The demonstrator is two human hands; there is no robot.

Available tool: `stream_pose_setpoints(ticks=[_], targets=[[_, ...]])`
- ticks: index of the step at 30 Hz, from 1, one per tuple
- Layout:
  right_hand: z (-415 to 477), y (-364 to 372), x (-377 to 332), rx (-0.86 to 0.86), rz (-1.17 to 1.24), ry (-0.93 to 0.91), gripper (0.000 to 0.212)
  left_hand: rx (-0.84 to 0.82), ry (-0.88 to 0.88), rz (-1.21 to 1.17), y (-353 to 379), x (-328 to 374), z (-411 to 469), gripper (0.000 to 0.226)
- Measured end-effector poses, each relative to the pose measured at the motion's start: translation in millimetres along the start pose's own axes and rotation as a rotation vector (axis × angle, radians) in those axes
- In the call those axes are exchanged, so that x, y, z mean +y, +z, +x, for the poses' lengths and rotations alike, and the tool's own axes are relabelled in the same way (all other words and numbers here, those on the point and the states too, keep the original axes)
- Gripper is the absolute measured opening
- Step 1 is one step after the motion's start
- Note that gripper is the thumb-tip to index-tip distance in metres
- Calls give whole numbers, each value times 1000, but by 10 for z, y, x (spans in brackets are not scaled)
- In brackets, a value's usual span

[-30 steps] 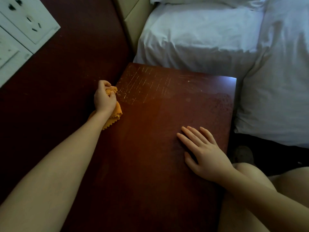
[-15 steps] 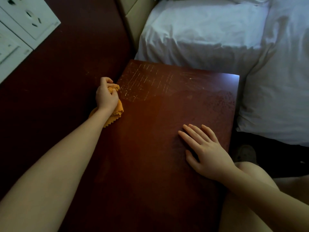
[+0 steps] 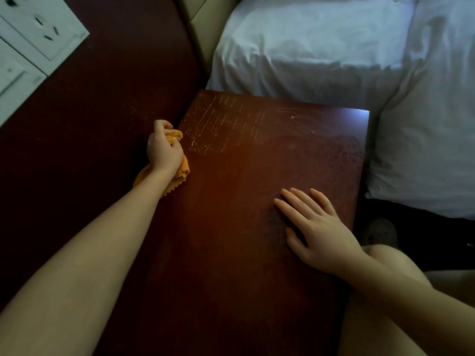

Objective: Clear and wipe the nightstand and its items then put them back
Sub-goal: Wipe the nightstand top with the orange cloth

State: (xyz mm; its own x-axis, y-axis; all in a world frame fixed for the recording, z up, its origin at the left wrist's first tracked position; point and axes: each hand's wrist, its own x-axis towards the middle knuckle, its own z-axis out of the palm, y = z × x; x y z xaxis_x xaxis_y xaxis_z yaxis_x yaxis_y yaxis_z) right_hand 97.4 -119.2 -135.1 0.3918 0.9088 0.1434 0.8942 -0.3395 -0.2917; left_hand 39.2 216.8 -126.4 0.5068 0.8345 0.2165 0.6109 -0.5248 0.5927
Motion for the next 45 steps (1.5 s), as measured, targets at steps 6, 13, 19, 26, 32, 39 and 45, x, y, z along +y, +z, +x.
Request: stream_pose_setpoints(ticks=[6, 13, 19, 26, 32, 39, 45], targets=[[-1, -1, -6, -3, 15, 6, 53, -142, 190, -22, -80, -25, -213, 24], [2, -12, -8, -27, 24, 24, 53, -9, 51, 24, -68, -54, -113, 26], [9, -15, -8, -24, 15, 17, 54, 23, -28, 25, 81, 107, 6, 27], [3, -1, -13, -9, 7, 13, 54, -103, 206, 11, -64, -84, -194, 21], [0, -15, -14, -21, 23, 15, 54, 56, 2, 65, 60, 39, -47, 26], [-1, -17, -19, -28, 25, 15, 53, -53, 96, 10, 135, 134, -20, 25], [2, -27, -29, -18, 18, 19, 53, -85, 217, 1, 15, -25, -181, 21]])
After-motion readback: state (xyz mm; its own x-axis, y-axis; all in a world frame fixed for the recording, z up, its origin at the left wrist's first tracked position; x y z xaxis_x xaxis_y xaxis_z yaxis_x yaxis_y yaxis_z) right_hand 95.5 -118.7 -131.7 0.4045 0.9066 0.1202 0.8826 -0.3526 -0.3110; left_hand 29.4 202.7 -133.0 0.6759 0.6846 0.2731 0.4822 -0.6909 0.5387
